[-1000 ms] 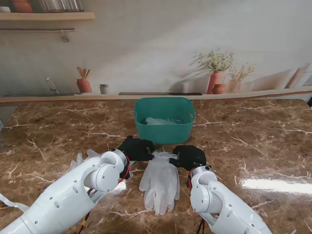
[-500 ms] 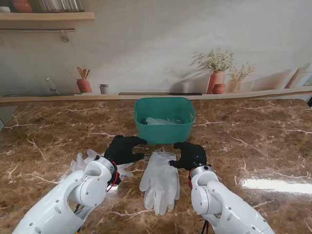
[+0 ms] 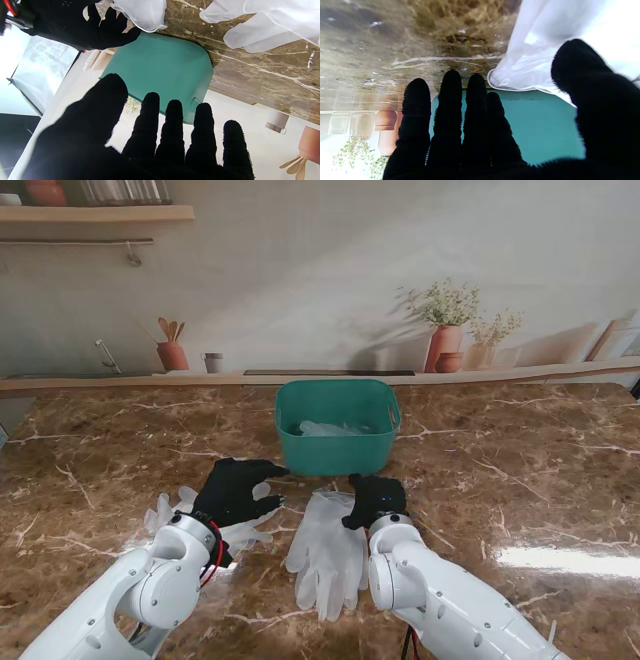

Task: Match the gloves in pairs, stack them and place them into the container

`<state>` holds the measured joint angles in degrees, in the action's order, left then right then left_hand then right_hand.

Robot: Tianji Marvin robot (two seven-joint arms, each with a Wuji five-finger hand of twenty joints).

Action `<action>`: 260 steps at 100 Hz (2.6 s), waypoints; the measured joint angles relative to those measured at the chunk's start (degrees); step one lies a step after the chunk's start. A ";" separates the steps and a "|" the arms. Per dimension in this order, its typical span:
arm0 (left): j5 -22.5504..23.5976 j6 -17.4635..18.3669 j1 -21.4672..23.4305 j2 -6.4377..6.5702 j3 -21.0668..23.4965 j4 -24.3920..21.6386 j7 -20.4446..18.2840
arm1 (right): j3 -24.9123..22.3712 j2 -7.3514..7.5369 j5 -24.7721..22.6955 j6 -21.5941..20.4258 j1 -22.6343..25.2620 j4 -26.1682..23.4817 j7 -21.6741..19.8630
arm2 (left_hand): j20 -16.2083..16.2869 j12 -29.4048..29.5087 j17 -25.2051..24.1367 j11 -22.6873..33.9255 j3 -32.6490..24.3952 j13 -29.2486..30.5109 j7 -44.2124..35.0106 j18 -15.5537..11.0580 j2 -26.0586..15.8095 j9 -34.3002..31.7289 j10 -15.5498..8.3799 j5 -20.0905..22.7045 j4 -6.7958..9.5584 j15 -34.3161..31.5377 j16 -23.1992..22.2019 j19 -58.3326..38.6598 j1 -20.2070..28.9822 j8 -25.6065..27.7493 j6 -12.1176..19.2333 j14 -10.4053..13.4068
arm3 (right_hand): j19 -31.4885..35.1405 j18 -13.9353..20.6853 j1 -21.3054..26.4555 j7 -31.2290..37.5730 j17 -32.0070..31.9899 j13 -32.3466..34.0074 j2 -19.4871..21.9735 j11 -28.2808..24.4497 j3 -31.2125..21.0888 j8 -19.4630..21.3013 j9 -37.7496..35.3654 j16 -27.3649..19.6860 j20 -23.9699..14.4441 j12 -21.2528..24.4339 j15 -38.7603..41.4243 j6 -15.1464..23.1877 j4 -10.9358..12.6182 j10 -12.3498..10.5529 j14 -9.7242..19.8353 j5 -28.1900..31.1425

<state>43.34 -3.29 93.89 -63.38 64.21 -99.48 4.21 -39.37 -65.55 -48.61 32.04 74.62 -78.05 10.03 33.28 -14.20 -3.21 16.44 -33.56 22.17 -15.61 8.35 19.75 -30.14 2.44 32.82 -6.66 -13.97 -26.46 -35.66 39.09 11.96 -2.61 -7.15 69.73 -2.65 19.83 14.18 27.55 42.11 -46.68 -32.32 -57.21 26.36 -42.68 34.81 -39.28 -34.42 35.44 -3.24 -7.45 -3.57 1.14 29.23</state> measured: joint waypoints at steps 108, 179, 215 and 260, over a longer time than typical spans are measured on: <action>0.00 0.42 3.76 -0.33 3.92 -2.55 2.67 | -7.06 -5.19 10.49 -19.73 2.24 6.27 17.25 | -0.01 0.17 0.00 -0.80 1.02 0.09 -1.37 0.06 0.00 -1.25 -0.70 1.97 0.00 0.63 0.61 2.81 0.01 0.13 0.68 0.61 | 13.82 -0.84 17.38 42.95 18.73 24.23 -8.79 1.68 -3.04 -9.74 -36.05 1.35 1.99 0.70 5.50 19.02 -10.41 -2.59 0.72 29.34; 0.10 0.72 3.58 -0.32 3.79 -2.52 3.34 | -18.36 -0.66 -3.64 -48.52 15.10 -2.97 22.29 | -0.03 0.18 0.00 -0.80 2.13 0.09 -1.51 0.07 -0.60 -1.25 -0.74 2.67 0.09 0.65 0.63 4.24 0.02 0.55 0.78 0.62 | 13.02 -0.07 17.18 42.78 16.06 24.09 -8.29 0.51 -3.21 -5.33 -36.05 2.81 1.49 -0.03 6.81 20.74 -10.41 -3.14 1.43 29.25; 0.09 1.42 2.92 -0.28 3.52 -2.38 2.63 | -15.48 3.79 -13.56 -52.68 15.13 -1.59 19.26 | -0.03 0.25 0.00 -0.81 2.99 0.09 -1.51 0.07 -0.60 -1.25 -0.74 2.67 0.09 1.25 0.65 4.49 0.02 0.55 0.79 0.62 | 11.55 0.55 13.72 41.20 12.56 20.33 -7.75 1.50 -5.09 -7.49 -34.42 3.41 0.73 -1.28 4.63 21.33 -10.41 -3.61 2.27 29.00; 0.19 1.38 2.75 -0.28 3.62 -2.36 2.96 | -23.92 6.19 -8.20 -60.11 19.03 -10.65 -4.98 | 0.04 0.53 0.00 -1.38 2.99 0.09 -1.50 0.07 -1.21 -1.25 -0.74 2.67 0.09 1.27 0.81 4.97 0.04 0.55 0.79 0.63 | -3.07 1.03 -7.02 10.69 -1.71 0.19 17.56 14.39 17.21 2.59 -12.94 1.84 -6.50 4.31 -6.73 13.99 2.28 -1.05 2.25 20.08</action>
<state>43.53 -1.91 96.64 -63.66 67.83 -101.85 7.17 -63.29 -59.35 -56.82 -28.07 93.65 -88.70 5.05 33.32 -13.67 -3.21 15.06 -30.58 22.26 -17.11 8.42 18.54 -31.40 1.70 35.49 -6.57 -12.70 -25.66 -30.69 39.13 12.51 -1.82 -6.52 66.66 -1.62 12.82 24.87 25.84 42.30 -29.12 -17.93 -40.00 28.95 -55.62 36.65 -45.78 -30.10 28.71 10.75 -5.17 -4.63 3.39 49.32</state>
